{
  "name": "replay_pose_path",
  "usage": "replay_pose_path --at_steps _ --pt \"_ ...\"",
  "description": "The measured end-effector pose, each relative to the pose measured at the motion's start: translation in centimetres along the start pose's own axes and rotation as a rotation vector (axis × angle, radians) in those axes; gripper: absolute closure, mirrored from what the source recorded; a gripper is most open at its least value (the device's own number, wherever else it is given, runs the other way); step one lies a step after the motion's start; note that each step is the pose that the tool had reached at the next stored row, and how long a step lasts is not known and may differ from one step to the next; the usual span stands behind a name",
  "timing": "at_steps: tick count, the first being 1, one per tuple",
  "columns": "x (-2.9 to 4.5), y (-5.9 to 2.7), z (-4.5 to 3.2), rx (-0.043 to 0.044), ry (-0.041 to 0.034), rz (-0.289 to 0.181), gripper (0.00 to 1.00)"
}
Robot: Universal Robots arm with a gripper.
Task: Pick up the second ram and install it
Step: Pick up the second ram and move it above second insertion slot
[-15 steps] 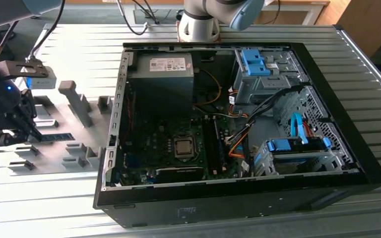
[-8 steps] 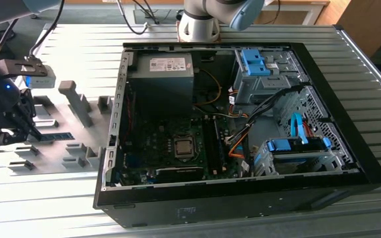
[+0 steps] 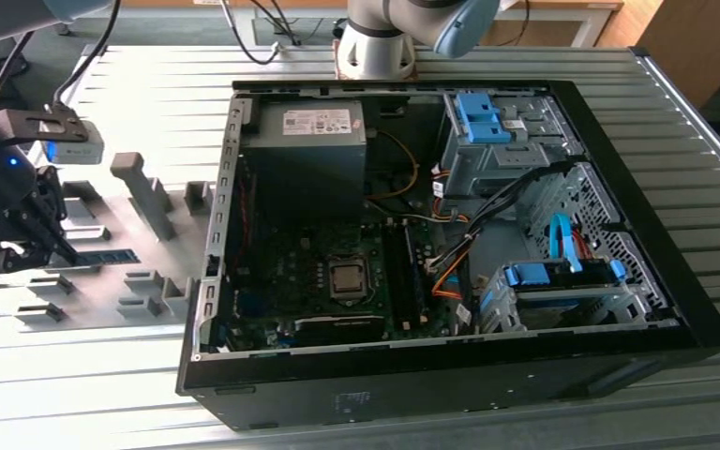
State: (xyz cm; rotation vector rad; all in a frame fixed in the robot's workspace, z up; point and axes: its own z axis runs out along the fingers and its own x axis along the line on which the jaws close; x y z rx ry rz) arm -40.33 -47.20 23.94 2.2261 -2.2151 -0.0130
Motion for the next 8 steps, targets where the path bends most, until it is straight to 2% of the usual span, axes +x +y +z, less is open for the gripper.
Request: replay_pose_path --at_steps 8 --pt "0.00 0.00 -0.21 -0.0001 0.0002 0.000 0.86"
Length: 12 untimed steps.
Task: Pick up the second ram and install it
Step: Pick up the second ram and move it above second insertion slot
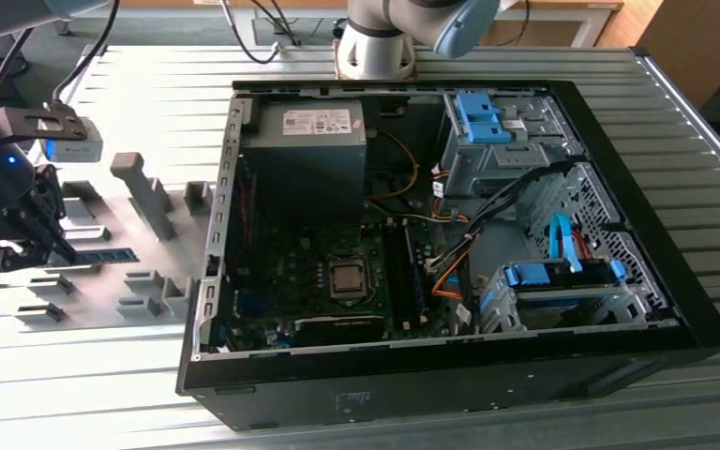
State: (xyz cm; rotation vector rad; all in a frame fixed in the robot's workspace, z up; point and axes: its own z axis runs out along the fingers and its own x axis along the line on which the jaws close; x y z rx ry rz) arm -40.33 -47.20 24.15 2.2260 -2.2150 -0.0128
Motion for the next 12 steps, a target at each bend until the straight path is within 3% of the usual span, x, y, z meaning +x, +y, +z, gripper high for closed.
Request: replay_pose_path --at_steps 12 --pt "0.00 0.00 -0.44 0.0000 0.0002 0.000 0.86"
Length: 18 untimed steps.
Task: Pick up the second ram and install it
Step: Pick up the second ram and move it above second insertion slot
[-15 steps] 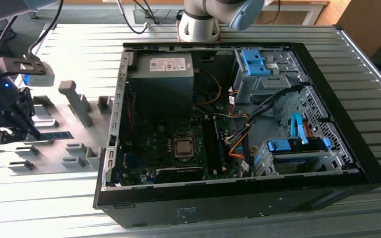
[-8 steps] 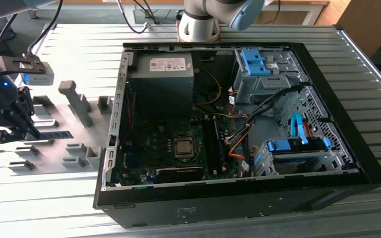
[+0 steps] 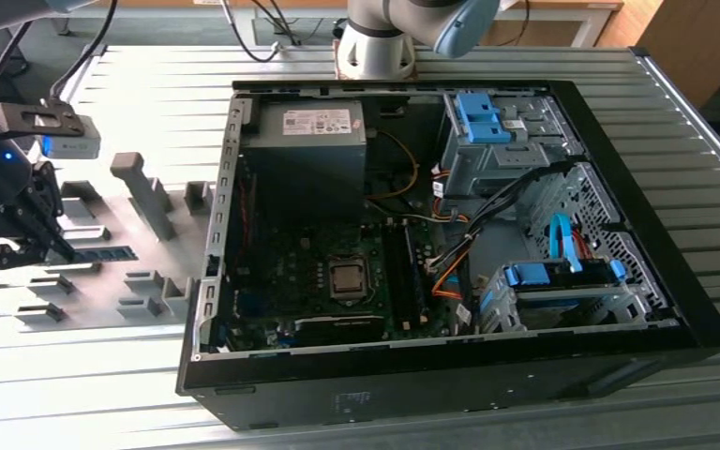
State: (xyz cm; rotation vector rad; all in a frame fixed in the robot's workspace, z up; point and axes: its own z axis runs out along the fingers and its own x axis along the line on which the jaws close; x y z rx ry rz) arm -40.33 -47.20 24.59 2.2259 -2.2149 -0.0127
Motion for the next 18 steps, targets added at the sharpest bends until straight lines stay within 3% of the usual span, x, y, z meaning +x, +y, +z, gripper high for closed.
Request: replay_pose_path --at_steps 18 --pt "-0.02 0.01 -1.27 0.0000 0.0005 0.000 0.86"
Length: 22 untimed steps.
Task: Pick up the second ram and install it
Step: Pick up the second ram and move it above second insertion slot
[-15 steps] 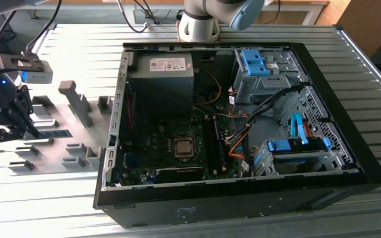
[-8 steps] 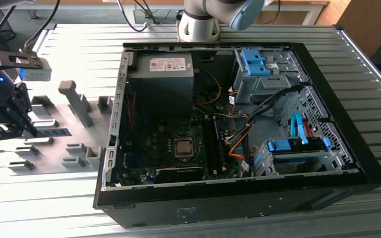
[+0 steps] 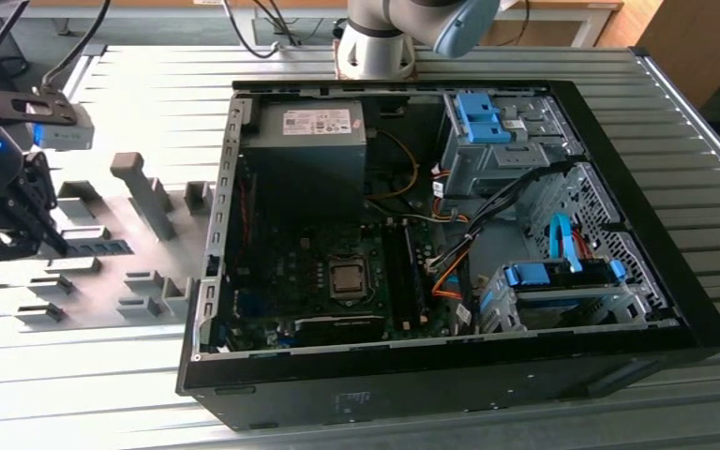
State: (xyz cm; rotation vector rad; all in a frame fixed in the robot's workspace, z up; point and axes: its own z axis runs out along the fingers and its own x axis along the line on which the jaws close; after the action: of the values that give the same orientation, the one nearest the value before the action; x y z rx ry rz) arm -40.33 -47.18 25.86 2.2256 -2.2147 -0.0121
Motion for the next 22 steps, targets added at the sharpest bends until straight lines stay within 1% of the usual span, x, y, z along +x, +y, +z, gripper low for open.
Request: replay_pose_path --at_steps 15,22 --pt "-0.02 0.01 -0.96 0.0000 0.0008 0.000 0.86" --pt "-0.02 0.01 -1.27 0.0002 0.0010 0.000 0.86"
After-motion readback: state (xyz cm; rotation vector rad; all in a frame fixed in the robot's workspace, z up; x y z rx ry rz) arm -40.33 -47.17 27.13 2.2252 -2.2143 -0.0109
